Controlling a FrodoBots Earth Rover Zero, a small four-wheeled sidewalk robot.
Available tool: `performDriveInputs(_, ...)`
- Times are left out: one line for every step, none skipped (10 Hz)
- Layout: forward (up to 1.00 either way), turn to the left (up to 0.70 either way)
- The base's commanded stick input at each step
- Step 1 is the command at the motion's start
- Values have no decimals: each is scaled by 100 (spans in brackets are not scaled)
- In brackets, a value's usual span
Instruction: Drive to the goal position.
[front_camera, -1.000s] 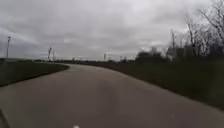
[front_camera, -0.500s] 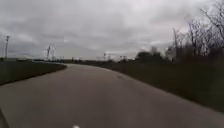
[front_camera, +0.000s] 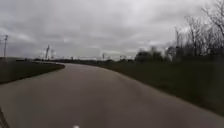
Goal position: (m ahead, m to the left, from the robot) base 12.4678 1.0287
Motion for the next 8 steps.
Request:
performDriveInputs(100, 40)
performDriveInputs(100, 40)
performDriveInputs(100, 40)
performDriveInputs(100, 40)
performDriveInputs(100, 40)
performDriveInputs(100, 40)
performDriveInputs(100, 40)
performDriveInputs(100, 40)
